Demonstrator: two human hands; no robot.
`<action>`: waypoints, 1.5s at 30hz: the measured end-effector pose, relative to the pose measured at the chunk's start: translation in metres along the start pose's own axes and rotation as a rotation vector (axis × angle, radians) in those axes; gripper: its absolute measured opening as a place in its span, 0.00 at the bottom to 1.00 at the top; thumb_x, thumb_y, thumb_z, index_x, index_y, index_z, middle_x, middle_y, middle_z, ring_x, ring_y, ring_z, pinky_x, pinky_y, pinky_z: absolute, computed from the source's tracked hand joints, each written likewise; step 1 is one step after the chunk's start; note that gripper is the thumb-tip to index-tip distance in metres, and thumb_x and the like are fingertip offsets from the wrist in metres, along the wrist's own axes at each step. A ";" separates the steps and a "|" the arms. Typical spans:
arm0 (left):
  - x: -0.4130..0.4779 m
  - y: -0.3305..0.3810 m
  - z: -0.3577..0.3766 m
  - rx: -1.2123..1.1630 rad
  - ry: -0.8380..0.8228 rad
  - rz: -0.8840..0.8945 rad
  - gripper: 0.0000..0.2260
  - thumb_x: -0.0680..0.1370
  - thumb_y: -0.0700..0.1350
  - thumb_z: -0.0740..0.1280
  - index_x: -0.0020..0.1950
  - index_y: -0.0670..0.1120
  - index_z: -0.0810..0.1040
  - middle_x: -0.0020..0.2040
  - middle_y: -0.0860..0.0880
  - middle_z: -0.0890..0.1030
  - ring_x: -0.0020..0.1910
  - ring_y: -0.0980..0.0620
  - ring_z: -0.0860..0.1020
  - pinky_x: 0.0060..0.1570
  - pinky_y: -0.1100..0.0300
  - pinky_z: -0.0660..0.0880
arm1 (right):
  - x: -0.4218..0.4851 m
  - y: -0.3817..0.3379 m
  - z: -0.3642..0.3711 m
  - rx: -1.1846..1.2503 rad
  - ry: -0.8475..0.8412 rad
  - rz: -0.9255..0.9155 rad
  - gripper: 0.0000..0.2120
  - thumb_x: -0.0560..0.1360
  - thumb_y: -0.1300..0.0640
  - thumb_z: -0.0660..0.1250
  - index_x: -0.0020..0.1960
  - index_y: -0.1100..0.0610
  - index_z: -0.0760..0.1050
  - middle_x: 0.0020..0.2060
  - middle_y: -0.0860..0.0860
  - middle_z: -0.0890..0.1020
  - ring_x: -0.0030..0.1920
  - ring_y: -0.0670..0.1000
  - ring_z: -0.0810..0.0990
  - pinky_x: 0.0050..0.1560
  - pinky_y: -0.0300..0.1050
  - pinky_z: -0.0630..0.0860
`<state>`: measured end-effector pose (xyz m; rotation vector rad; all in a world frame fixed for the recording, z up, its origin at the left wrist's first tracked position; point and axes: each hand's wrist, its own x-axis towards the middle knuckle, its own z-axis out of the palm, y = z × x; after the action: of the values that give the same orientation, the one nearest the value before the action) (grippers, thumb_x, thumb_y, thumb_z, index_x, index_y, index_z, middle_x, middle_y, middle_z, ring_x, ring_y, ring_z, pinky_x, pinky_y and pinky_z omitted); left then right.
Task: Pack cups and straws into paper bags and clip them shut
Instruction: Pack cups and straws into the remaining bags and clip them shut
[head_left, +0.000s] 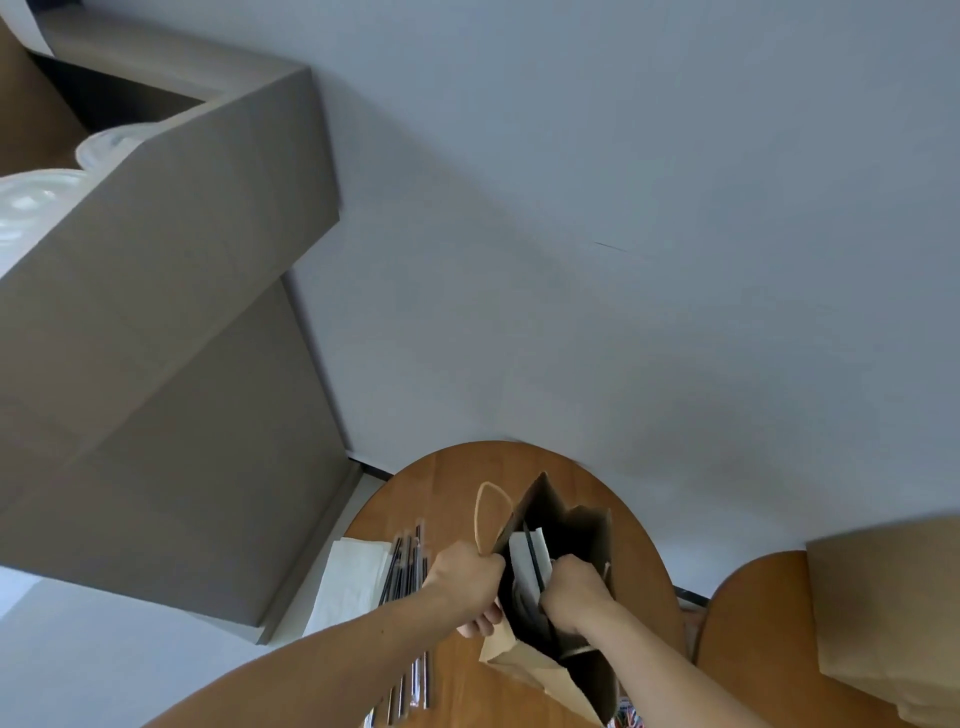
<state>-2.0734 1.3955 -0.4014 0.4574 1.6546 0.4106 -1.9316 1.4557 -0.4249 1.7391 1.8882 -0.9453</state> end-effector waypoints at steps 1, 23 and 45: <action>-0.001 -0.001 0.001 0.021 -0.008 0.005 0.11 0.80 0.44 0.57 0.44 0.38 0.73 0.24 0.45 0.74 0.22 0.49 0.72 0.26 0.62 0.69 | 0.003 -0.001 0.002 0.022 -0.015 0.004 0.10 0.79 0.62 0.63 0.42 0.51 0.67 0.39 0.47 0.74 0.37 0.45 0.74 0.31 0.35 0.66; 0.003 -0.012 0.012 0.279 0.070 0.223 0.11 0.77 0.51 0.64 0.48 0.43 0.76 0.37 0.46 0.81 0.33 0.49 0.81 0.41 0.52 0.82 | 0.010 -0.021 -0.019 -0.262 0.015 -0.073 0.06 0.78 0.62 0.63 0.53 0.56 0.74 0.45 0.52 0.80 0.46 0.53 0.80 0.44 0.45 0.77; -0.016 -0.001 0.039 0.482 -0.031 0.403 0.28 0.75 0.52 0.67 0.74 0.53 0.66 0.67 0.51 0.75 0.63 0.49 0.75 0.58 0.57 0.74 | -0.016 0.065 -0.059 0.569 0.302 -0.158 0.09 0.81 0.47 0.59 0.48 0.50 0.75 0.41 0.48 0.80 0.42 0.49 0.80 0.40 0.46 0.79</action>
<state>-2.0334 1.3863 -0.3935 1.1614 1.6262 0.2910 -1.8571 1.4865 -0.3865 2.1743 2.1068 -1.4606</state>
